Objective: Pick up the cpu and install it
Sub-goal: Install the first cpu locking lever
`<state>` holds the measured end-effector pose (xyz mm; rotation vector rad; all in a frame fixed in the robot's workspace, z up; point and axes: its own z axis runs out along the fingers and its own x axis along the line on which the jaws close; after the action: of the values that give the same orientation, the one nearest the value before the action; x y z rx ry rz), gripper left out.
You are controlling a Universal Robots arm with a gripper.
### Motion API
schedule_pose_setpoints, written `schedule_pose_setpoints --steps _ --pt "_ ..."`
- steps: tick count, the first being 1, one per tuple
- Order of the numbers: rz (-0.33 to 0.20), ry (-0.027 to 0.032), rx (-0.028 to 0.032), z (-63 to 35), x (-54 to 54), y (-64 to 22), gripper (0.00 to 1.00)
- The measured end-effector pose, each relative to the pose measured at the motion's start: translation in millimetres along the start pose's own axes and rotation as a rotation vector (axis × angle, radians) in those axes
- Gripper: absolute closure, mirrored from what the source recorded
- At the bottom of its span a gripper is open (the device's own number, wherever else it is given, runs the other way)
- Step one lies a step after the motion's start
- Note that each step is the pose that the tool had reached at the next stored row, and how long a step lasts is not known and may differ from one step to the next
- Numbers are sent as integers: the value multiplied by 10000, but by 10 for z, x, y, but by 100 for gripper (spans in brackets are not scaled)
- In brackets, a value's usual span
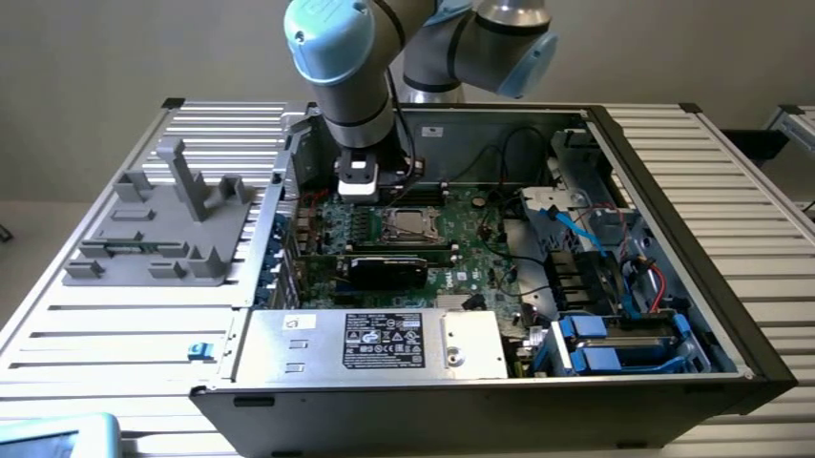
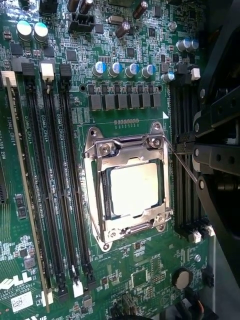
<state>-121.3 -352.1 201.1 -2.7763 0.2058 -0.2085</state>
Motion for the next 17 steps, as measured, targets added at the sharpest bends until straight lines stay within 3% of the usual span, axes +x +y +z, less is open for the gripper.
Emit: schedule_pose_setpoints --steps 9,17 --pt "210 85 -26 27 9 7 89" --pt "279 115 -34 35 7 -3 89"
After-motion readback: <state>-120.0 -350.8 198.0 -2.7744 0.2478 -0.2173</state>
